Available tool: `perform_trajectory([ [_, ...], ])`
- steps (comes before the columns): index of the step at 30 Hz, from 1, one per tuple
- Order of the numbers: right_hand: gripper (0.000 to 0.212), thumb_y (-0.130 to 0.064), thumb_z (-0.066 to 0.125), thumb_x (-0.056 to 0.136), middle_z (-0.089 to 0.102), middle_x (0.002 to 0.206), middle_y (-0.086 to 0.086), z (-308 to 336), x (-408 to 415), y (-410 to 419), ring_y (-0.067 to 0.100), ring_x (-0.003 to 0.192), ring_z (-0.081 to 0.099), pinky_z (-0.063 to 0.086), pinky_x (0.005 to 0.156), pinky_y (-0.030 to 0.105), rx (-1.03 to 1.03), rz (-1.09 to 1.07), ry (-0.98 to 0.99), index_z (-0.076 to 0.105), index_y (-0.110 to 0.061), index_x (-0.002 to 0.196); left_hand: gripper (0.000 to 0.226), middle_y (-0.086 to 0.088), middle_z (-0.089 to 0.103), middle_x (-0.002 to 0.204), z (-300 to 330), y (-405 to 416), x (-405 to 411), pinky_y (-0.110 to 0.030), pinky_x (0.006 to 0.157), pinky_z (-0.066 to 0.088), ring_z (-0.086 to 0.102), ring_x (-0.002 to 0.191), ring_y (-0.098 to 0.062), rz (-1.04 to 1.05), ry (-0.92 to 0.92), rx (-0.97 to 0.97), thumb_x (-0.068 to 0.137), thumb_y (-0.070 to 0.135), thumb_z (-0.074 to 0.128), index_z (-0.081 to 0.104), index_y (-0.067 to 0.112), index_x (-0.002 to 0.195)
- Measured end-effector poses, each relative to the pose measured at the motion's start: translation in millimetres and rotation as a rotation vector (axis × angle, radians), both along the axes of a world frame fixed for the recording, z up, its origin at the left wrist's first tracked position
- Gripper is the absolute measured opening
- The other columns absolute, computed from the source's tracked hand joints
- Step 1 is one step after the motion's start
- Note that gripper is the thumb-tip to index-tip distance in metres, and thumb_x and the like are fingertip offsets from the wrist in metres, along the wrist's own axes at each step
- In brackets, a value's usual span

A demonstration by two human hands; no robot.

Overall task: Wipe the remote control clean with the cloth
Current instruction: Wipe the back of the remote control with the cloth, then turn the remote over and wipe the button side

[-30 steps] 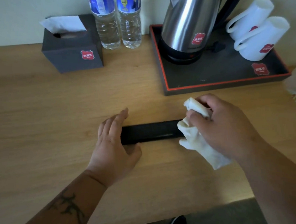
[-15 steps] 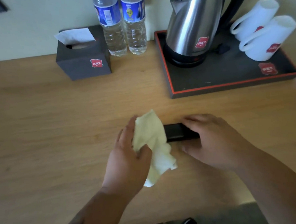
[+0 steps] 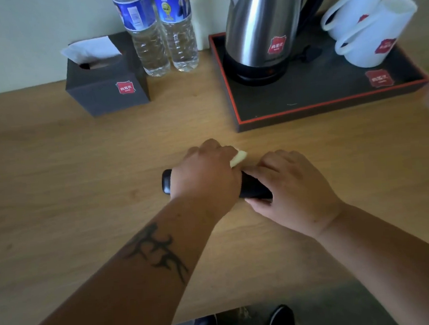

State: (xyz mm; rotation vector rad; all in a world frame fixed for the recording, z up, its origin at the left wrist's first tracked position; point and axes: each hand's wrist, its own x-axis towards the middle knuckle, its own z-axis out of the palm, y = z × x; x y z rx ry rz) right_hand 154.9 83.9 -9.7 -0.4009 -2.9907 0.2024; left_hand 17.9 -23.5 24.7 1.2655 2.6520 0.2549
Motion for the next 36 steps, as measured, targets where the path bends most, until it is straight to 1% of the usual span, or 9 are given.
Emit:
perform_trajectory([
  [12, 0.055, -0.047, 0.075, 0.074, 0.061, 0.095, -0.003, -3, 1, 5, 0.021, 0.089, 0.06, 0.051, 0.089, 0.038, -0.088, 0.004, -0.023, 0.07, -0.017, 0.119, 0.028, 0.011, 0.058, 0.113, -22, -58, -58, -0.032, 0.067, 0.046, 0.056, 0.09, -0.018, 0.261, -0.044, 0.13, 0.093, 0.039, 0.054, 0.063, 0.039, 0.119],
  [15, 0.055, -0.045, 0.077, 0.074, 0.062, 0.098, -0.006, 0, 3, 8, 0.019, 0.092, 0.059, 0.05, 0.09, 0.034, -0.128, -0.022, -0.021, 0.069, -0.019, 0.122, 0.021, 0.007, 0.063, 0.103, -24, -80, -73, -0.032, 0.066, 0.044, 0.057, 0.085, -0.019, 0.363, -0.086, 0.144, 0.093, 0.041, 0.053, 0.064, 0.039, 0.111],
  [19, 0.052, -0.047, 0.076, 0.077, 0.066, 0.108, -0.017, 7, 10, 19, 0.002, 0.099, 0.06, 0.048, 0.088, 0.022, -0.384, -0.161, 0.021, 0.067, -0.03, 0.125, 0.005, 0.015, 0.069, 0.085, -20, -109, -67, -0.034, 0.075, 0.051, 0.065, 0.085, -0.014, 0.657, -0.418, 0.438, 0.087, 0.043, 0.065, 0.068, 0.046, 0.088],
  [22, 0.037, -0.052, 0.07, 0.082, 0.074, 0.094, -0.017, 16, 10, 27, -0.003, 0.083, 0.066, 0.052, 0.077, 0.023, -0.78, -0.3, 0.074, 0.072, -0.036, 0.115, 0.012, 0.007, 0.074, 0.085, -20, -121, -45, -0.047, 0.078, 0.059, 0.07, 0.087, -0.022, 0.82, -0.667, 0.596, 0.081, 0.047, 0.07, 0.073, 0.042, 0.093],
  [25, 0.03, -0.051, 0.056, 0.092, 0.076, 0.079, -0.006, 27, 3, 30, 0.002, 0.065, 0.065, 0.051, 0.068, 0.028, -1.075, -0.456, 0.041, 0.076, -0.029, 0.099, 0.03, 0.002, 0.075, 0.089, -19, -120, -23, -0.055, 0.078, 0.058, 0.071, 0.088, -0.028, 0.766, -0.787, 0.631, 0.075, 0.051, 0.065, 0.072, 0.036, 0.101],
  [29, 0.04, -0.048, 0.051, 0.097, 0.067, 0.07, 0.006, 23, -17, 30, 0.016, 0.06, 0.062, 0.041, 0.055, 0.034, -1.304, -0.673, 0.07, 0.072, -0.015, 0.088, 0.023, 0.006, 0.074, 0.081, -15, -91, 13, -0.036, 0.067, 0.056, 0.068, 0.073, -0.014, 0.547, -0.904, 0.563, 0.079, 0.048, 0.065, 0.071, 0.035, 0.098],
  [32, 0.042, -0.048, 0.053, 0.095, 0.063, 0.059, 0.006, 16, -31, 30, 0.019, 0.051, 0.057, 0.037, 0.048, 0.031, -1.253, -0.706, -0.017, 0.068, -0.012, 0.081, 0.007, 0.007, 0.074, 0.084, -15, -66, 41, -0.025, 0.064, 0.053, 0.067, 0.073, -0.007, 0.391, -1.056, 0.472, 0.093, 0.036, 0.065, 0.07, 0.037, 0.098],
  [34, 0.046, -0.053, 0.052, 0.093, 0.062, 0.057, 0.007, 13, -37, 31, 0.022, 0.051, 0.054, 0.038, 0.054, 0.032, -1.178, -0.677, -0.108, 0.066, -0.012, 0.076, 0.016, 0.016, 0.073, 0.094, -14, -58, 52, -0.02, 0.072, 0.054, 0.068, 0.084, -0.001, 0.253, -1.118, 0.377, 0.095, 0.039, 0.061, 0.068, 0.042, 0.109],
  [36, 0.052, -0.054, 0.05, 0.092, 0.065, 0.063, 0.008, 13, -43, 31, 0.025, 0.057, 0.058, 0.04, 0.064, 0.036, -1.101, -0.648, -0.154, 0.065, -0.007, 0.078, 0.026, 0.024, 0.07, 0.102, -15, -61, 54, -0.017, 0.076, 0.051, 0.065, 0.092, 0.003, 0.078, -0.99, 0.326, 0.094, 0.05, 0.055, 0.064, 0.047, 0.119],
])
